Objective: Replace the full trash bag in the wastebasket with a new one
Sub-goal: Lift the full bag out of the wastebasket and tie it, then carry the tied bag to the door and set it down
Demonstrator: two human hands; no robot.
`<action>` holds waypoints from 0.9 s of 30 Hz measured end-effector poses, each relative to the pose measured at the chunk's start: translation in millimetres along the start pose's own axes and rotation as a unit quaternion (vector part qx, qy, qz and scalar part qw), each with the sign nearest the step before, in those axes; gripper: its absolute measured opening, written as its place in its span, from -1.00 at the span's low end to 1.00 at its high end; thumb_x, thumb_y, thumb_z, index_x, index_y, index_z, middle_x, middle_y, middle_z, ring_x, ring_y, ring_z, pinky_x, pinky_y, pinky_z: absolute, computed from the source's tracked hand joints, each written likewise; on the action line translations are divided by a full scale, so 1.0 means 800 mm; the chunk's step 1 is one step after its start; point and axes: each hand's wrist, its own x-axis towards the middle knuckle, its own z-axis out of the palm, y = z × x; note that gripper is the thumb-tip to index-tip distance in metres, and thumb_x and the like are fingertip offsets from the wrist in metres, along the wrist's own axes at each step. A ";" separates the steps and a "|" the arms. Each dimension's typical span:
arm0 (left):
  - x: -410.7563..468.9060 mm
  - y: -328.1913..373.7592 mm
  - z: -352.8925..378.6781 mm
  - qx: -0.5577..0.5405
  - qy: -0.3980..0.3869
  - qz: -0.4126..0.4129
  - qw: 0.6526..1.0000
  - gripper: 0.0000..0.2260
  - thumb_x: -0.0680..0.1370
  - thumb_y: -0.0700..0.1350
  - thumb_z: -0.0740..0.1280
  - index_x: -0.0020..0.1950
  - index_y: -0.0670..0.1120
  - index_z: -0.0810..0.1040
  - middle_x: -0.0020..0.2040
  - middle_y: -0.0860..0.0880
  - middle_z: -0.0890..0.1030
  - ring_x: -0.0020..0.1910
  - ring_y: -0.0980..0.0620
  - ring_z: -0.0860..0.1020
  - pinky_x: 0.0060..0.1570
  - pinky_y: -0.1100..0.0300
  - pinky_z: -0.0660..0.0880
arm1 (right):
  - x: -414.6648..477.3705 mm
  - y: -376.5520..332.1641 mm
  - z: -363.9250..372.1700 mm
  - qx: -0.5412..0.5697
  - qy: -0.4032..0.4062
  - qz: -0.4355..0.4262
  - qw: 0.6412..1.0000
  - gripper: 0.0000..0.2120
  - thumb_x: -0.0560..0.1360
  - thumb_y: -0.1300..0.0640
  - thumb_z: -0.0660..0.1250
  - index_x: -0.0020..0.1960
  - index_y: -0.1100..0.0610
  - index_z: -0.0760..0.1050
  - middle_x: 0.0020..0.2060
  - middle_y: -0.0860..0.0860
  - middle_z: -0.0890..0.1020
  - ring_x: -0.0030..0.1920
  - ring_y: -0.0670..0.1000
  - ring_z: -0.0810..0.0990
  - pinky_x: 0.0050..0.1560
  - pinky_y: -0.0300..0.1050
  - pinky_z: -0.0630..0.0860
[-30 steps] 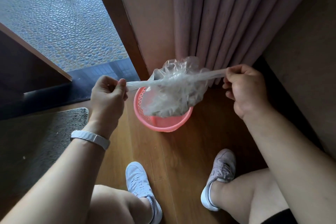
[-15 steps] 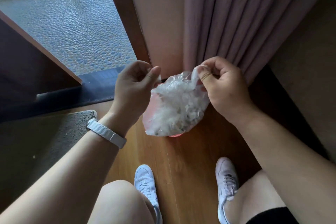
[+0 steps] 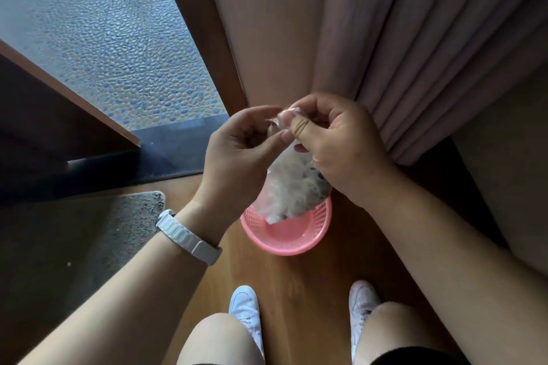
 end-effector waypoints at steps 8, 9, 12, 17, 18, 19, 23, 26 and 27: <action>0.038 0.174 -0.005 0.030 0.035 -0.039 0.998 -0.95 0.41 -0.12 0.48 -0.19 0.02 0.65 -0.34 0.05 0.62 -0.28 0.02 0.59 -0.17 0.04 0.51 | 0.025 -0.133 -0.049 -0.084 -0.068 -0.002 0.994 -0.74 0.42 0.04 0.45 0.09 -0.03 0.54 0.00 -0.12 0.60 0.04 -0.16 0.58 0.08 -0.05 0.58; 0.039 0.200 -0.006 0.030 0.037 -0.044 0.998 -0.94 0.42 -0.16 0.48 -0.19 0.00 0.65 -0.34 0.03 0.62 -0.29 0.02 0.60 -0.17 0.04 0.52 | 0.024 -0.150 -0.057 -0.124 -0.075 -0.006 0.989 -0.65 0.41 0.03 0.47 0.16 -0.05 0.50 0.08 -0.13 0.56 0.11 -0.18 0.53 0.15 -0.07 0.53; 0.040 0.280 -0.010 0.041 0.042 -0.033 0.998 -0.91 0.47 -0.23 0.46 -0.16 -0.05 0.63 -0.33 -0.02 0.62 -0.32 0.05 0.59 -0.22 0.16 0.50 | 0.022 -0.200 -0.079 -0.200 -0.116 -0.037 0.972 -0.40 0.36 -0.08 0.49 0.35 -0.04 0.38 0.29 -0.12 0.41 0.31 -0.17 0.38 0.34 -0.07 0.38; 0.036 0.414 -0.013 0.057 0.069 -0.018 0.996 -0.91 0.43 -0.24 0.50 -0.16 -0.10 0.62 -0.33 -0.06 0.63 -0.35 0.09 0.60 -0.23 0.17 0.49 | 0.025 -0.305 -0.099 -0.244 -0.132 -0.103 0.955 -0.18 0.36 -0.21 0.45 0.49 -0.13 0.13 0.47 -0.20 0.19 0.46 -0.29 0.08 0.43 -0.33 0.11; 0.036 0.438 -0.014 0.074 0.068 -0.014 0.995 -0.90 0.41 -0.20 0.52 -0.17 -0.08 0.63 -0.33 -0.06 0.65 -0.34 0.07 0.61 -0.19 0.14 0.50 | 0.027 -0.327 -0.102 -0.250 -0.128 -0.121 0.952 -0.16 0.35 -0.20 0.45 0.50 -0.10 0.13 0.45 -0.22 0.17 0.43 -0.34 0.05 0.39 -0.42 0.04; 0.036 0.461 -0.015 0.091 0.063 -0.009 0.994 -0.91 0.38 -0.14 0.51 -0.19 -0.05 0.63 -0.33 -0.05 0.66 -0.32 0.06 0.62 -0.17 0.12 0.51 | 0.028 -0.348 -0.104 -0.258 -0.123 -0.140 0.948 -0.16 0.34 -0.20 0.45 0.50 -0.06 0.14 0.42 -0.23 0.17 0.40 -0.36 0.05 0.37 -0.47 0.02; 0.029 0.537 -0.021 0.142 0.059 0.016 0.988 -0.87 0.39 -0.17 0.54 -0.24 0.05 0.65 -0.33 0.01 0.67 -0.30 0.07 0.60 -0.16 0.11 0.50 | 0.039 -0.416 -0.101 -0.298 -0.128 -0.200 0.925 -0.19 0.33 -0.26 0.41 0.46 -0.01 0.20 0.41 -0.14 0.30 0.38 -0.19 0.21 0.37 -0.28 0.20; 0.018 0.575 -0.033 0.156 0.080 0.016 0.984 -0.67 0.39 -0.26 0.52 -0.29 0.21 0.64 -0.36 0.10 0.63 -0.29 0.08 0.57 -0.15 0.05 0.53 | 0.042 -0.451 -0.084 -0.300 -0.122 -0.244 0.914 -0.26 0.31 -0.33 0.35 0.36 -0.05 0.20 0.30 0.00 0.44 0.22 0.00 0.44 0.23 -0.09 0.45; 0.014 0.585 -0.040 0.161 0.089 0.017 0.983 -0.66 0.38 -0.26 0.53 -0.28 0.23 0.64 -0.34 0.08 0.63 -0.28 0.06 0.56 -0.11 -0.03 0.55 | 0.040 -0.460 -0.076 -0.300 -0.128 -0.244 0.913 -0.26 0.30 -0.35 0.33 0.35 -0.07 0.19 0.29 0.01 0.44 0.20 0.02 0.46 0.21 -0.06 0.46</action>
